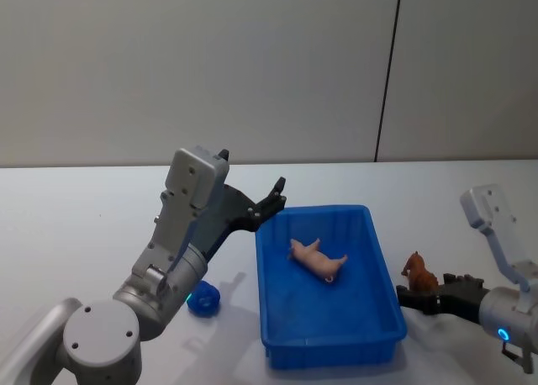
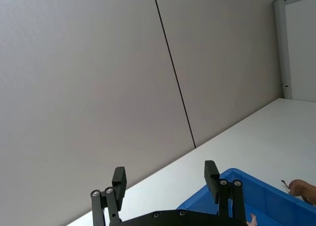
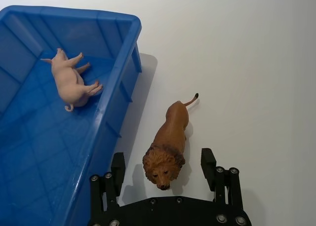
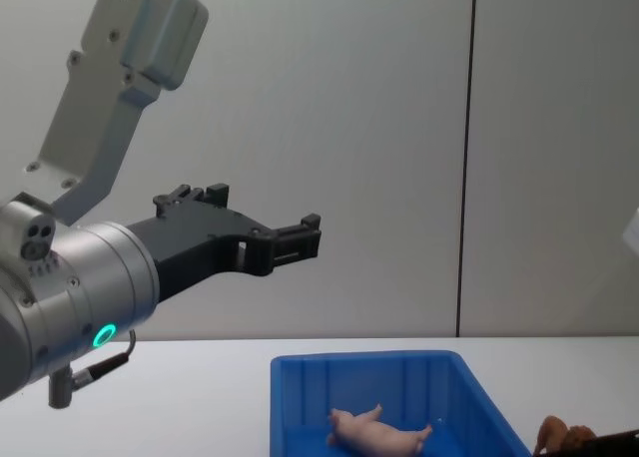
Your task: Pick up the two dolls from the table and place them into the box.
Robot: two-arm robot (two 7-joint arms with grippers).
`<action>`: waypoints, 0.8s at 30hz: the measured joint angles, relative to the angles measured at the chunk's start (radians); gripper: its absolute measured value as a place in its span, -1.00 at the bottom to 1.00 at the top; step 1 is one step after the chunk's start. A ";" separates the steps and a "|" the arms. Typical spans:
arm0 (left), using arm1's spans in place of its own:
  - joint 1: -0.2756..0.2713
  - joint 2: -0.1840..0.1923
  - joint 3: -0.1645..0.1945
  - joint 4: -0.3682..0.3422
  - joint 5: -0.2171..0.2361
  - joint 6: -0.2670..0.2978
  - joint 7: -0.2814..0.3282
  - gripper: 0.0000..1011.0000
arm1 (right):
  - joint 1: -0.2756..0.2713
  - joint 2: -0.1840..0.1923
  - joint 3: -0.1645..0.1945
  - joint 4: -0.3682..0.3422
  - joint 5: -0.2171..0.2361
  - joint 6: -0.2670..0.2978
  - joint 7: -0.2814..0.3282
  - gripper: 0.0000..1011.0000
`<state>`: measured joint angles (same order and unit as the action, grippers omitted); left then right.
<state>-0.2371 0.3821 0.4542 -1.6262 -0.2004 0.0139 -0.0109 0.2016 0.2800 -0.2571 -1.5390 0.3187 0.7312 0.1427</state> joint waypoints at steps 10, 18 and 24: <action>0.000 0.000 0.000 0.000 0.000 0.000 0.000 0.98 | 0.008 -0.005 -0.002 0.011 -0.008 0.001 0.004 0.42; 0.000 0.000 0.000 0.000 0.000 0.000 0.000 0.98 | 0.011 -0.007 -0.003 0.015 -0.010 0.002 0.005 -0.05; 0.000 0.000 0.000 0.000 0.000 0.000 0.000 0.98 | 0.012 -0.007 -0.004 0.016 -0.012 0.002 0.006 -0.12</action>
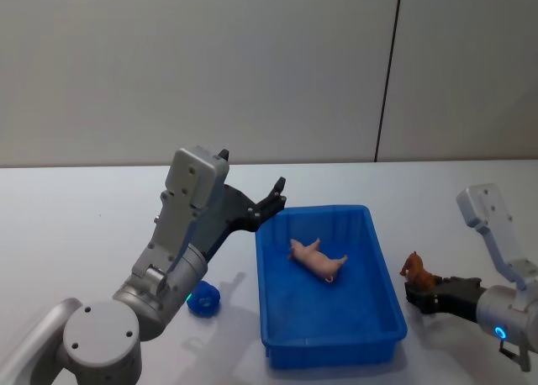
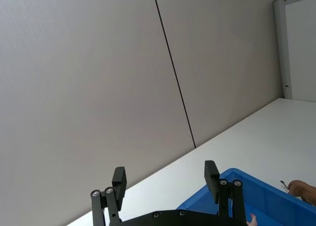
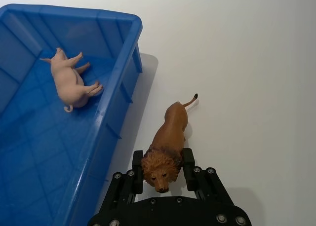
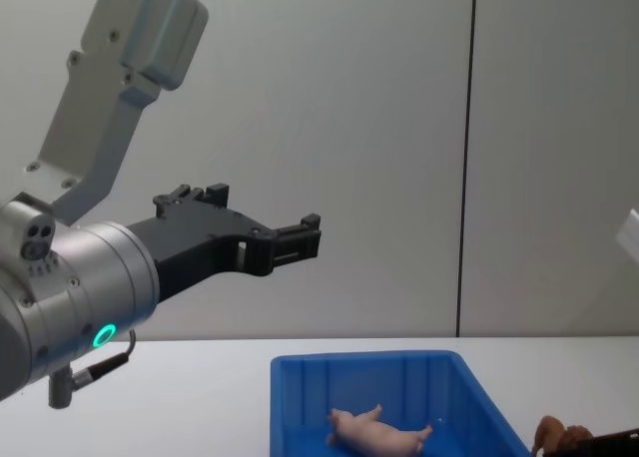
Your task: Pick up the two dolls from the table and place them into the box.
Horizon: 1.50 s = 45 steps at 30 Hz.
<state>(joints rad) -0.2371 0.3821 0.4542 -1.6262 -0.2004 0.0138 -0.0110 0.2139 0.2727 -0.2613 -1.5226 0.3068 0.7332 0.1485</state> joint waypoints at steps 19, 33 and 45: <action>0.000 0.000 0.000 0.000 0.000 0.000 0.000 0.98 | -0.004 0.007 0.003 -0.041 -0.043 -0.073 -0.012 -0.12; 0.000 0.000 0.000 0.000 0.000 0.000 0.000 0.98 | 0.017 0.013 0.004 -0.093 -0.079 -0.177 0.063 -0.12; 0.000 0.000 0.000 0.000 0.000 0.000 0.000 0.98 | 0.054 0.007 -0.001 -0.096 -0.052 -0.207 0.196 -0.12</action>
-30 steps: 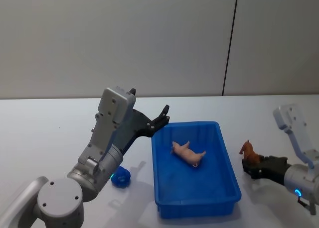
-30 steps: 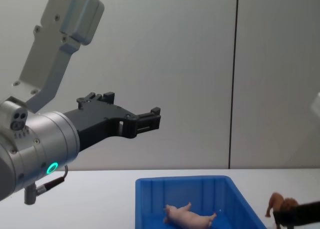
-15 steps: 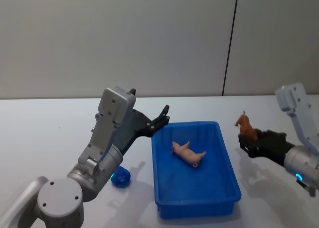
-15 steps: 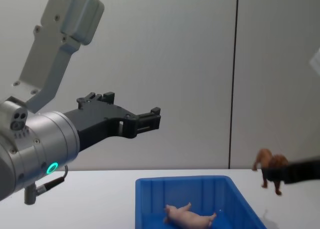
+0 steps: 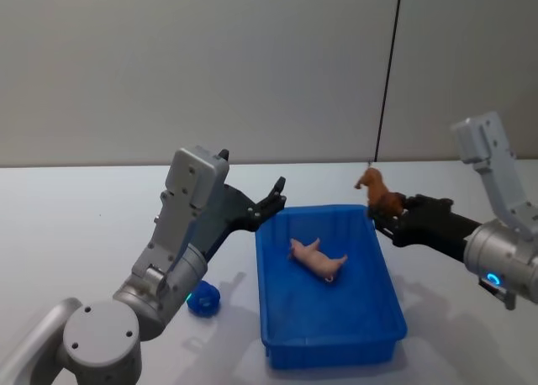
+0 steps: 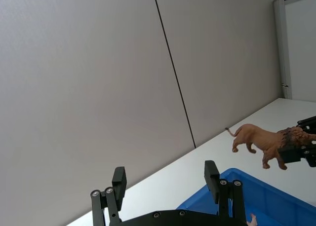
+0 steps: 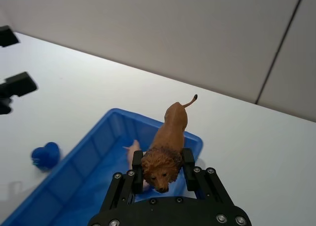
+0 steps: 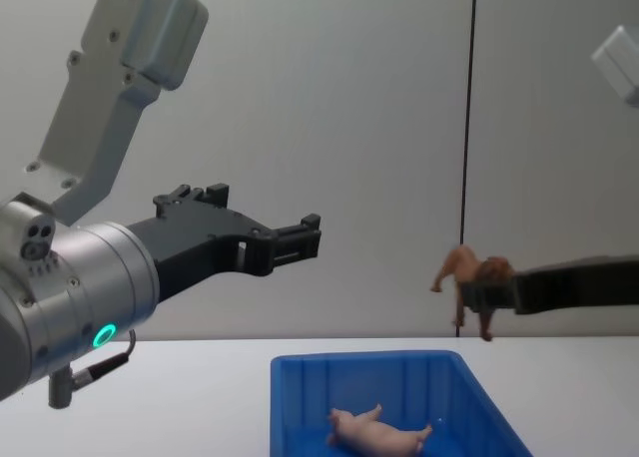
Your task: Pick up the two dolls from the table and place them into the box.
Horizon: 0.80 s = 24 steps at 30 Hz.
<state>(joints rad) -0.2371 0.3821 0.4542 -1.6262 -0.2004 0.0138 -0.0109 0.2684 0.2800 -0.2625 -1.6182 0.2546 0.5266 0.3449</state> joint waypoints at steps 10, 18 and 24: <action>0.000 0.000 0.000 0.000 0.000 0.000 0.000 0.98 | 0.039 -0.011 -0.007 0.034 0.047 0.061 0.112 -0.09; 0.000 0.000 0.000 0.000 0.000 0.000 0.000 0.98 | 0.073 -0.023 -0.015 0.075 0.081 0.135 0.185 0.33; 0.000 0.000 0.000 0.000 0.000 0.000 0.000 0.98 | 0.089 -0.029 -0.020 0.097 0.096 0.169 0.220 0.70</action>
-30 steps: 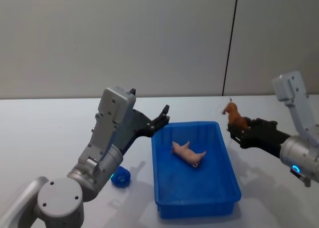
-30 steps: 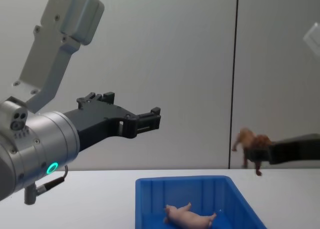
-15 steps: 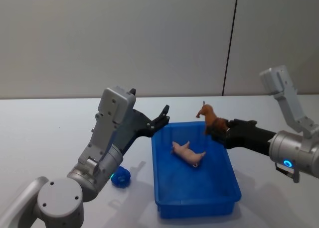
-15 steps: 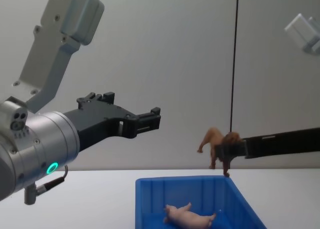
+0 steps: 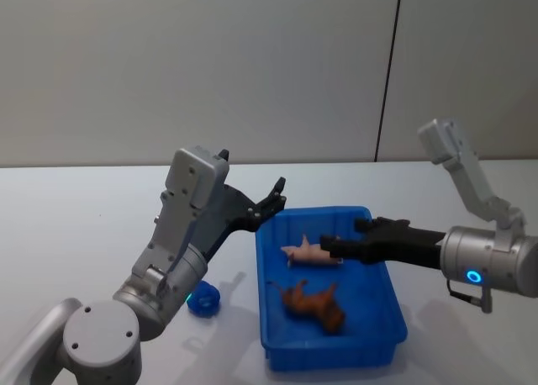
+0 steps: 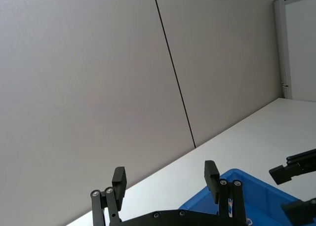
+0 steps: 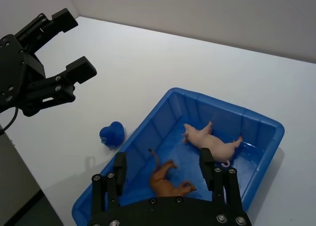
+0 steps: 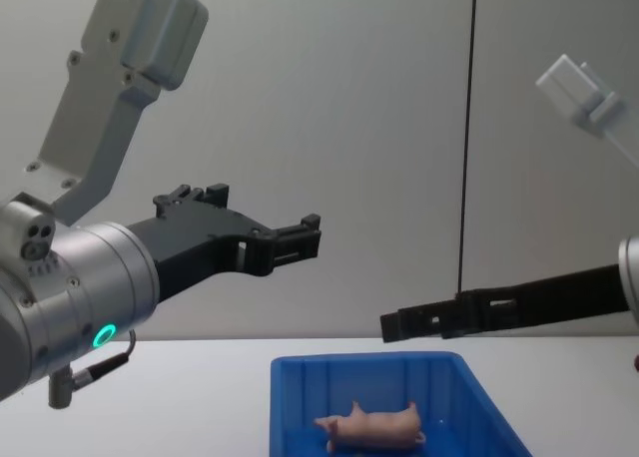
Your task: Pick up the two dolls from the table and place them into the box.
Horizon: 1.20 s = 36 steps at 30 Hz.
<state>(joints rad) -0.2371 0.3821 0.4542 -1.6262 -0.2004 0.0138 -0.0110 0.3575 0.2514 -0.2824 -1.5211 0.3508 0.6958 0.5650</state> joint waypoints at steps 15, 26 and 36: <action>0.000 0.000 0.000 0.000 0.000 0.000 0.000 0.98 | 0.010 0.003 -0.005 0.005 0.008 -0.017 0.010 0.98; 0.000 0.000 0.000 0.000 0.000 0.000 0.000 0.98 | -0.012 0.024 0.017 -0.024 0.024 -0.105 -0.073 0.98; 0.000 0.000 0.000 0.000 0.000 0.000 0.000 0.98 | -0.046 0.049 0.060 -0.037 0.118 -0.198 -0.159 0.98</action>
<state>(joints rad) -0.2371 0.3821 0.4542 -1.6262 -0.2004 0.0139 -0.0109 0.3112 0.3002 -0.2220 -1.5585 0.4691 0.4982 0.4059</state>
